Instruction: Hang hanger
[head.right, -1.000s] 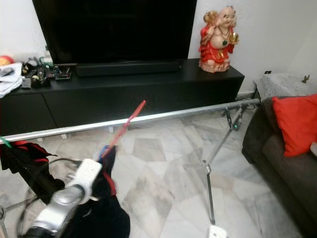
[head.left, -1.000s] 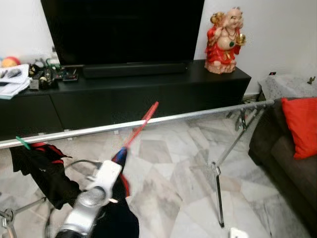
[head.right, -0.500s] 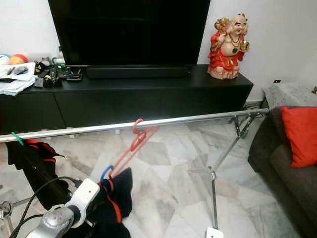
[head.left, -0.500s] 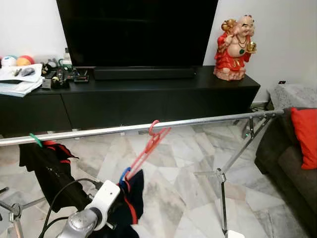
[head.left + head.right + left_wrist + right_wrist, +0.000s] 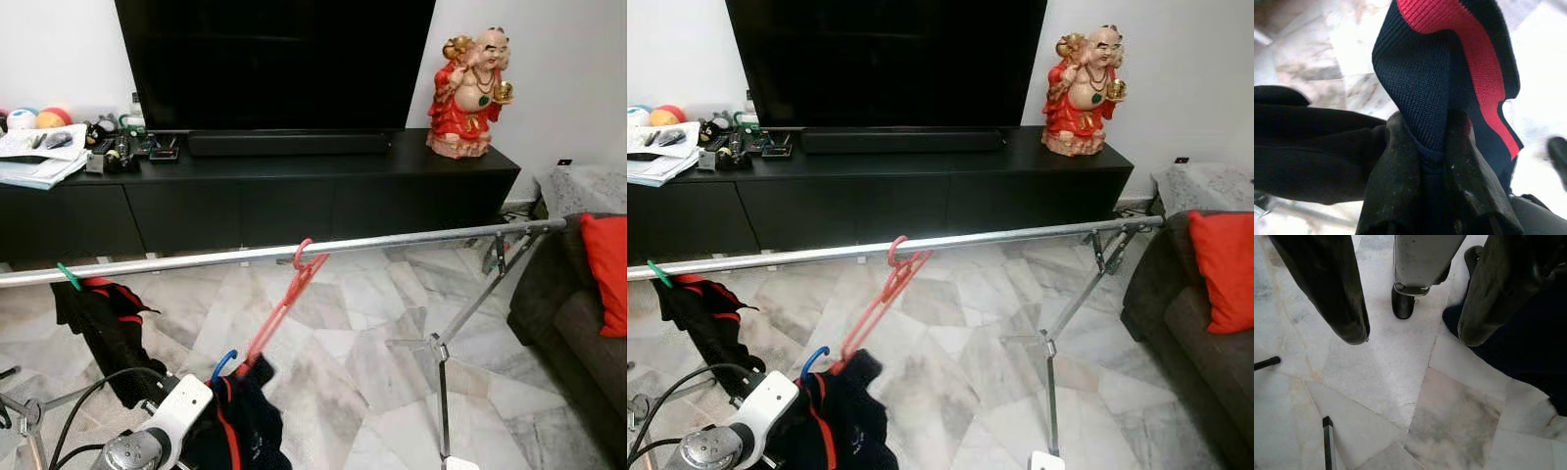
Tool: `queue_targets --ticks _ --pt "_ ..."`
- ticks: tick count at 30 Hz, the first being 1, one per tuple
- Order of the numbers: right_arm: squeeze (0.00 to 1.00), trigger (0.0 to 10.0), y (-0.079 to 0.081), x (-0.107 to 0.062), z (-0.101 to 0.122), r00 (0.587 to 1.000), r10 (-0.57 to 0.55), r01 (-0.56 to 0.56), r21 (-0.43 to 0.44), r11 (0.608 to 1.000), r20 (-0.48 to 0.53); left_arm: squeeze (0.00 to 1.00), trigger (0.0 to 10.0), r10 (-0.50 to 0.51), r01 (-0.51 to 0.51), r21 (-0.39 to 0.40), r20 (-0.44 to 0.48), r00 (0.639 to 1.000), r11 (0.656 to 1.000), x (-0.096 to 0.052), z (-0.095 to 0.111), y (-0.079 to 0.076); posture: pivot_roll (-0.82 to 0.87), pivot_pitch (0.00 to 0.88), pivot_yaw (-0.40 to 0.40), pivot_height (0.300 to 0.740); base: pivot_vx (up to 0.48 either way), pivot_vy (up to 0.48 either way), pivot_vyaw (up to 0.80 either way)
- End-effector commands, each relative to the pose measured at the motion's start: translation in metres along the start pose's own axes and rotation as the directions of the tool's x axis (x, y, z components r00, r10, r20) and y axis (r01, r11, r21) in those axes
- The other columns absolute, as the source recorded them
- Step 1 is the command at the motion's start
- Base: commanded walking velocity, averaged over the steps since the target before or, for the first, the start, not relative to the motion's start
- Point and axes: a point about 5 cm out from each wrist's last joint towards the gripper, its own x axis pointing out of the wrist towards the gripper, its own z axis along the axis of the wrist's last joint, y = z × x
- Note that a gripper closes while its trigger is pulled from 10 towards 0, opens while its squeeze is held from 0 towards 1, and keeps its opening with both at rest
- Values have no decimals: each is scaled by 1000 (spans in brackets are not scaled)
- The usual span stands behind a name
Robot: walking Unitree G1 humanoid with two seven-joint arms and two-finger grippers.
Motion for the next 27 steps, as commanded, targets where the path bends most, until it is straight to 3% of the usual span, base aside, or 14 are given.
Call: queue_targets --ticks 1,7,8,10,16,21,23,27 --pt "0 10000 -3 -1 -2 1000 -9 9 -1 1000 -9 0 10000 38 -38 3 12 999 999 1 6 7 109 0 -56 740 0 0 0" --pt "0 10000 -3 -1 -2 1000 -9 9 -2 1000 -9 0 10000 63 -63 -1 14 998 998 1 7 10 109 0 -56 740 0 0 0" --pt "0 10000 0 0 -1 1000 -13 13 -7 1000 -6 0 10000 -14 26 -60 182 983 998 7 45 4 105 0 -54 740 0 0 0" --pt "0 10000 1 0 -1 1000 -18 18 -5 1000 -2 0 10000 -117 133 -41 274 955 990 8 66 -5 103 0 -53 740 0 0 0" --pt "0 10000 0 0 -1 1000 -22 22 -4 1000 2 0 10000 -173 188 -20 303 937 982 11 83 -6 103 3 -51 740 0 0 0" --pt "0 10000 -1 0 -1 1000 -22 22 -9 1000 2 0 10000 -102 119 -27 350 931 993 14 103 5 103 10 -51 740 0 0 0" --pt "0 10000 0 0 -1 1000 -20 20 -6 1000 3 0 10000 -3 29 -64 364 931 998 16 112 16 103 12 -52 740 0 0 0" --pt "0 10000 -1 0 -1 1000 -23 23 -5 1000 2 0 10000 63 -20 -111 398 915 994 16 121 23 108 16 -59 740 0 0 0"
